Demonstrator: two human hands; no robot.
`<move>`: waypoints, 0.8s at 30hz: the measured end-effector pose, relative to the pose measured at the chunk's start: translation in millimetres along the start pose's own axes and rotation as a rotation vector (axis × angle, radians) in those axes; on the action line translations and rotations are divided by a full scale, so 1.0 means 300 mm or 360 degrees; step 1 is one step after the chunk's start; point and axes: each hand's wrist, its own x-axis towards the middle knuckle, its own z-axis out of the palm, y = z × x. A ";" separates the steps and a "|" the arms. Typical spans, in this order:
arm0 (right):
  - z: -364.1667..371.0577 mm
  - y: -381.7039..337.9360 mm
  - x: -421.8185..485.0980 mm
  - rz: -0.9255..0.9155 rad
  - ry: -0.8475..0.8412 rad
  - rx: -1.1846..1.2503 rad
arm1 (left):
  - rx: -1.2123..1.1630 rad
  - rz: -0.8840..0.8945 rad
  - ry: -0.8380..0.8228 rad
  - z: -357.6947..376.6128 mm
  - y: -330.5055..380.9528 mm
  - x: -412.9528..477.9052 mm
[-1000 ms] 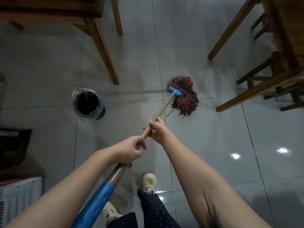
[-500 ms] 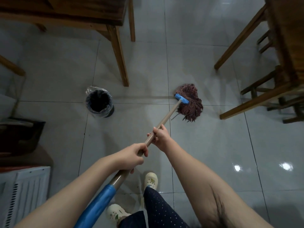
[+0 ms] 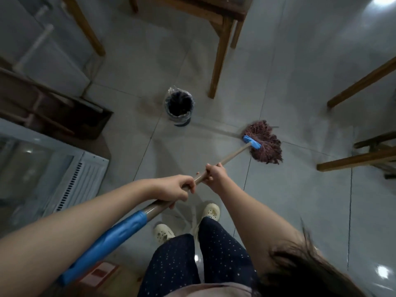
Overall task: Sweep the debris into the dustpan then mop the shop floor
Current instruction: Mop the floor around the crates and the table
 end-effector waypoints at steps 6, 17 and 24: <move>0.173 0.154 -0.109 -0.0074 -0.0101 -0.0324 | -0.0062 -0.0044 0.0049 -0.009 -0.189 -0.209; 0.437 0.322 -0.214 -0.0267 -0.0231 -0.0483 | -0.1032 -0.0164 0.0115 -0.098 -0.460 -0.465; 0.482 0.128 -0.201 -0.0428 -0.0263 -0.0583 | -0.1661 0.0337 0.0273 -0.251 -0.416 -0.509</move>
